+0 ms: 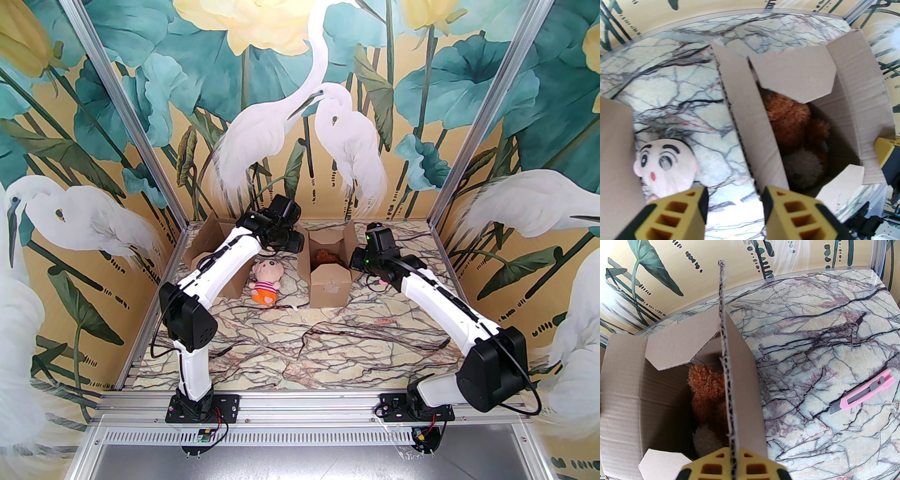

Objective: Unpack the express box

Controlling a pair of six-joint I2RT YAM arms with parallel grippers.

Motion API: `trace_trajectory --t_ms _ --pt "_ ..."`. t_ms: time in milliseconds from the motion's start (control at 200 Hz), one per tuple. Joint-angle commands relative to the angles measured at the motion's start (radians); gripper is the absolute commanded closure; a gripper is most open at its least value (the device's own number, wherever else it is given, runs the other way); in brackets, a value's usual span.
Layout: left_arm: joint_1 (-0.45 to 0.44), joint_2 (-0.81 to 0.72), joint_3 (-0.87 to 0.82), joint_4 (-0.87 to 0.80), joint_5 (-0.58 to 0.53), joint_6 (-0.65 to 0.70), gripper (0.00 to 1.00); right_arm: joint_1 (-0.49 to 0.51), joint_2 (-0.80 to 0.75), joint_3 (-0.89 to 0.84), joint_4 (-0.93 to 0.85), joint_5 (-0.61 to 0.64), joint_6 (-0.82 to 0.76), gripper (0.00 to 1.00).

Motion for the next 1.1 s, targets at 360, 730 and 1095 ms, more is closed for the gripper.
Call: trace_trajectory --t_ms 360,730,1095 --pt "0.051 -0.048 -0.16 0.189 0.279 -0.036 0.69 -0.006 0.005 0.02 -0.051 0.0 0.025 0.96" --pt "0.057 -0.108 -0.235 0.314 0.324 -0.024 0.93 -0.032 -0.004 0.088 -0.15 0.066 -0.097 0.63" --pt "0.045 -0.179 -0.208 0.376 0.288 0.051 1.0 -0.036 -0.01 0.329 -0.29 0.137 -0.285 0.39"
